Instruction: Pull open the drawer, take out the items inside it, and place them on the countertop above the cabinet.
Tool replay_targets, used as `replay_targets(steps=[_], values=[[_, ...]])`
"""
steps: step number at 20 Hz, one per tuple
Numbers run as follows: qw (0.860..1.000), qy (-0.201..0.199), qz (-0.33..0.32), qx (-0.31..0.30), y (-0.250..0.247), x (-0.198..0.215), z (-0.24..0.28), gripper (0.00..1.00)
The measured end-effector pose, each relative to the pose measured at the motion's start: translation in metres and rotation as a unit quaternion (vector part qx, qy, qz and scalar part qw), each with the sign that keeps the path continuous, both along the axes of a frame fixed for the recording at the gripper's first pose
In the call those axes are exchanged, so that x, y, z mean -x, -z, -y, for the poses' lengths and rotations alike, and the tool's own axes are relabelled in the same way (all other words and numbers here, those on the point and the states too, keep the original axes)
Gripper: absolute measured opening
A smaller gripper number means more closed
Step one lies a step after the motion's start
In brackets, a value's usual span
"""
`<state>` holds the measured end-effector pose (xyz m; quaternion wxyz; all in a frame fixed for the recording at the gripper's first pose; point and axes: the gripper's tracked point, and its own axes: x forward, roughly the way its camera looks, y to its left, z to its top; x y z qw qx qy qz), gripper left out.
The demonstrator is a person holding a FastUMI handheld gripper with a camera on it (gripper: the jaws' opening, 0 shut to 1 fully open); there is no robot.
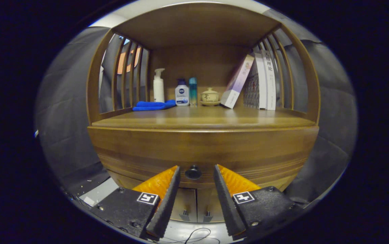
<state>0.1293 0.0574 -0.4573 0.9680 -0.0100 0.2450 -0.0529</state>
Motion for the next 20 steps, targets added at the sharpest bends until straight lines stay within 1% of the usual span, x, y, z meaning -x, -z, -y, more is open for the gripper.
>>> replay_targets(steps=[1,2,5,8,10,11,13,15,20], values=[[1.000,0.003,0.002,-0.001,0.000,-0.002,0.000,0.62],[1.000,0.005,0.003,-0.005,0.000,-0.006,0.000,0.60],[1.000,0.017,-0.013,-0.011,0.007,-0.009,-0.003,0.50],[1.000,0.028,-0.012,-0.006,0.008,-0.012,-0.006,0.39],[0.999,0.035,-0.007,0.004,0.008,-0.009,-0.003,0.35],[0.999,0.035,-0.007,0.003,0.010,-0.012,-0.005,0.30],[0.999,0.033,-0.014,-0.008,0.010,-0.011,-0.006,0.25],[0.999,0.033,-0.020,-0.018,0.010,-0.011,-0.006,0.23],[0.999,0.034,-0.025,-0.011,0.011,-0.010,-0.003,0.22]])
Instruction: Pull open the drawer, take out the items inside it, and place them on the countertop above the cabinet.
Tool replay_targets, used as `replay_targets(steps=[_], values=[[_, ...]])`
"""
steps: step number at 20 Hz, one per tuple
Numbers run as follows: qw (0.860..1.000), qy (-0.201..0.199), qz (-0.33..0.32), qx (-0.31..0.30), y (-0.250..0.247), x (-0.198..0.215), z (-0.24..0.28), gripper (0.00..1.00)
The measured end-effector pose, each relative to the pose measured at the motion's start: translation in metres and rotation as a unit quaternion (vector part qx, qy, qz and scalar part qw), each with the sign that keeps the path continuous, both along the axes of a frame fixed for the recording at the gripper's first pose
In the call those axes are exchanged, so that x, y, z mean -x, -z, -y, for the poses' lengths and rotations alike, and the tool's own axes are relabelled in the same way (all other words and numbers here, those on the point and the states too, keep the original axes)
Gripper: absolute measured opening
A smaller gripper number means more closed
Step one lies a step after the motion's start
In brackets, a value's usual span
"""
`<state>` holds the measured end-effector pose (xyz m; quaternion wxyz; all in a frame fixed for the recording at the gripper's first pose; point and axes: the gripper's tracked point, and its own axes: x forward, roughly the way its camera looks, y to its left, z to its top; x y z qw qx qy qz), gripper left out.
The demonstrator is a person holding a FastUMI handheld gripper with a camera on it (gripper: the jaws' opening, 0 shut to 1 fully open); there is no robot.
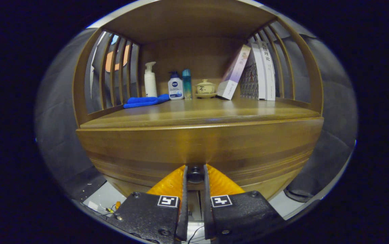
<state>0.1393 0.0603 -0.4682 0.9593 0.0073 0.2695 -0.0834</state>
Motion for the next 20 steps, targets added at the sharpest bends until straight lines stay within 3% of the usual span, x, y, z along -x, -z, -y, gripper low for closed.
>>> replay_targets(steps=[20], values=[[1.000,-0.029,-0.010,0.003,-0.0024,0.0106,-0.0038,0.22]])
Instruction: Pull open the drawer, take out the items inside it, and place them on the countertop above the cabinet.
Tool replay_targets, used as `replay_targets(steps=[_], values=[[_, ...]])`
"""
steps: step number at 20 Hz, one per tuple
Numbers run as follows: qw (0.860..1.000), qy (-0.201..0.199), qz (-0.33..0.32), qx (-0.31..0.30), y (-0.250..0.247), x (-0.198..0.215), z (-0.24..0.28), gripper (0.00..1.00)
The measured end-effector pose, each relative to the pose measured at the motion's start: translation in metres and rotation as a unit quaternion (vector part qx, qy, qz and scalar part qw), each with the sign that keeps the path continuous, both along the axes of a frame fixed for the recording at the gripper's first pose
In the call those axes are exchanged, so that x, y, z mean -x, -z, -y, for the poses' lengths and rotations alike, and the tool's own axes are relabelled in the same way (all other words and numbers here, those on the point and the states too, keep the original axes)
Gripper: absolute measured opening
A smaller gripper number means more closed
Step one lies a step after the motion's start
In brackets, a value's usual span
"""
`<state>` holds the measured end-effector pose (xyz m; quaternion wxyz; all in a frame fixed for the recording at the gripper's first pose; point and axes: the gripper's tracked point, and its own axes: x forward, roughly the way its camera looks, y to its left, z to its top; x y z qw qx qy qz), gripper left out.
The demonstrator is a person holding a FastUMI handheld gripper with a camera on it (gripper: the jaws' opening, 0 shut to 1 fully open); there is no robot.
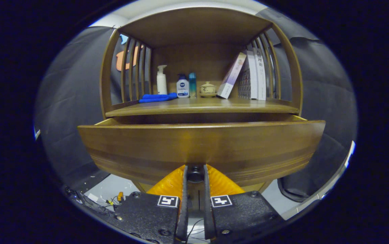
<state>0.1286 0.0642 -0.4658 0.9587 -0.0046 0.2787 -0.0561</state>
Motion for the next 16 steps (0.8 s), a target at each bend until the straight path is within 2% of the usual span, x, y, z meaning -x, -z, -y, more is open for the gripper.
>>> replay_targets(steps=[5,9,16], values=[[1.000,-0.002,-0.005,-0.012,0.000,0.010,-0.006,0.22],[1.000,-0.023,-0.012,-0.001,-0.003,0.044,-0.013,0.22],[0.999,-0.037,-0.026,-0.008,-0.008,0.067,-0.020,0.22]])
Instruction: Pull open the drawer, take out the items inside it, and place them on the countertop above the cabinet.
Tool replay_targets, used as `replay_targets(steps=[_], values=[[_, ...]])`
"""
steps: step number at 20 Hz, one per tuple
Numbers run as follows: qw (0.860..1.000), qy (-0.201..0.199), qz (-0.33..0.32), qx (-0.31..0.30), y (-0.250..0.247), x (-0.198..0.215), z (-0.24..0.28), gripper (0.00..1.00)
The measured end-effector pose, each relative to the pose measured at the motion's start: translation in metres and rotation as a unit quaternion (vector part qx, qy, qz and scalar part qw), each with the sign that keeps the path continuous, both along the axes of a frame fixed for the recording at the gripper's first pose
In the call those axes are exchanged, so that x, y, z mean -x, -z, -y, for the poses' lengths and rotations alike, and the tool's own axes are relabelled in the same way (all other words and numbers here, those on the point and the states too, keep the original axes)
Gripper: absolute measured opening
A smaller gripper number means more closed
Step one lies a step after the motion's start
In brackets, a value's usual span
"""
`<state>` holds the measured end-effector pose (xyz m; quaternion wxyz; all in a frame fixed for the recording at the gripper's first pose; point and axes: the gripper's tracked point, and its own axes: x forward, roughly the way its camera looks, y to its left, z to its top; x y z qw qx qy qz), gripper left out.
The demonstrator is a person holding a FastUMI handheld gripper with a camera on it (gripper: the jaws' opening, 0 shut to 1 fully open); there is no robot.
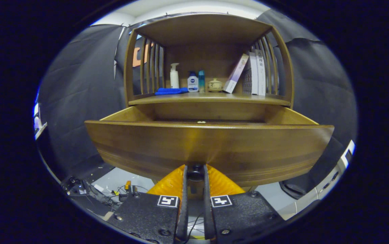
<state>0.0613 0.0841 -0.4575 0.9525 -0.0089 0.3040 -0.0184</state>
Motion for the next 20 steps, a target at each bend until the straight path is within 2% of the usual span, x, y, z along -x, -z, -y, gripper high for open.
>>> replay_targets(steps=[7,12,14,17,20], values=[[1.000,-0.007,-0.011,0.003,-0.001,0.019,-0.004,0.22],[0.999,-0.015,-0.021,0.028,-0.001,0.027,-0.006,0.22],[0.999,-0.013,-0.035,0.027,-0.005,0.032,-0.005,0.27],[0.998,-0.031,-0.043,0.018,-0.025,0.036,-0.013,0.35],[0.998,-0.059,-0.027,0.012,-0.060,0.027,-0.024,0.52]])
